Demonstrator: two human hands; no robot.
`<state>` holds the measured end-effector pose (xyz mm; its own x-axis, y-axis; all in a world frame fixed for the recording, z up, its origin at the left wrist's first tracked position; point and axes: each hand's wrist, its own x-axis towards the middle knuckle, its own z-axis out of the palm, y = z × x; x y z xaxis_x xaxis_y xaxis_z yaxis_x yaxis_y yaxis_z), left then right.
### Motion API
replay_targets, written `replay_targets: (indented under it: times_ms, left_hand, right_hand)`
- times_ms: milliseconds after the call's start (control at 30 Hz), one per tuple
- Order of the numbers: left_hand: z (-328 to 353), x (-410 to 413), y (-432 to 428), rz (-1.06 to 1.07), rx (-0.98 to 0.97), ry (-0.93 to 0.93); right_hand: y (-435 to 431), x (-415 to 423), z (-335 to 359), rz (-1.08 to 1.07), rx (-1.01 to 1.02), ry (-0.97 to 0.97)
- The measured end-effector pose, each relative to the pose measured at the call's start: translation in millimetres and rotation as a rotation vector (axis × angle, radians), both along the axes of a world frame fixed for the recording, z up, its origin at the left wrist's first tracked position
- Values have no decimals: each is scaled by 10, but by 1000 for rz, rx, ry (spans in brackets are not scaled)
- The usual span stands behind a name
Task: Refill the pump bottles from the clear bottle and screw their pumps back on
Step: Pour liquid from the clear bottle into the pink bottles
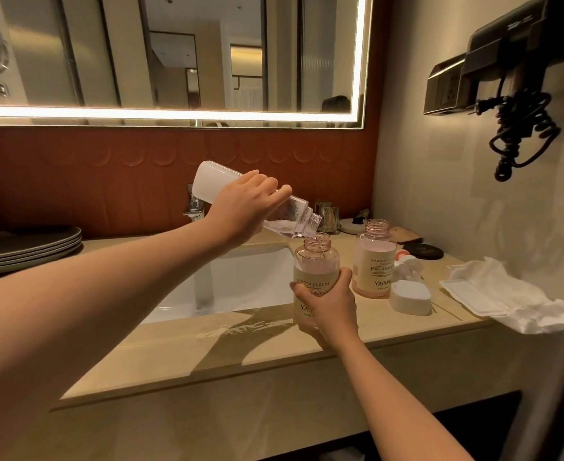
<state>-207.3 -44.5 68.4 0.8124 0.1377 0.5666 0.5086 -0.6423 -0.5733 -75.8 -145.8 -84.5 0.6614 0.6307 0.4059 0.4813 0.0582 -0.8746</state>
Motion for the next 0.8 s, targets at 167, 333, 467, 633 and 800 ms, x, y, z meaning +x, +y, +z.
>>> replay_targets:
  times_ms: [167, 333, 467, 633, 800]
  left_hand:
    - [9, 3, -22, -35, 75, -23]
    - [25, -2, -58, -46, 108, -19]
    - [25, 5, -44, -38, 122, -15]
    - [38, 26, -29, -10, 173, 9]
    - [55, 41, -43, 16, 257, 46]
  right_hand:
    - [-3, -4, 2, -2, 0, 12]
    - [-4, -9, 8, -2, -4, 12]
    - [-7, -9, 10, 2, 0, 25]
    - [-7, -5, 8, 5, 4, 28]
    - [-5, 3, 3, 11, 18, 26]
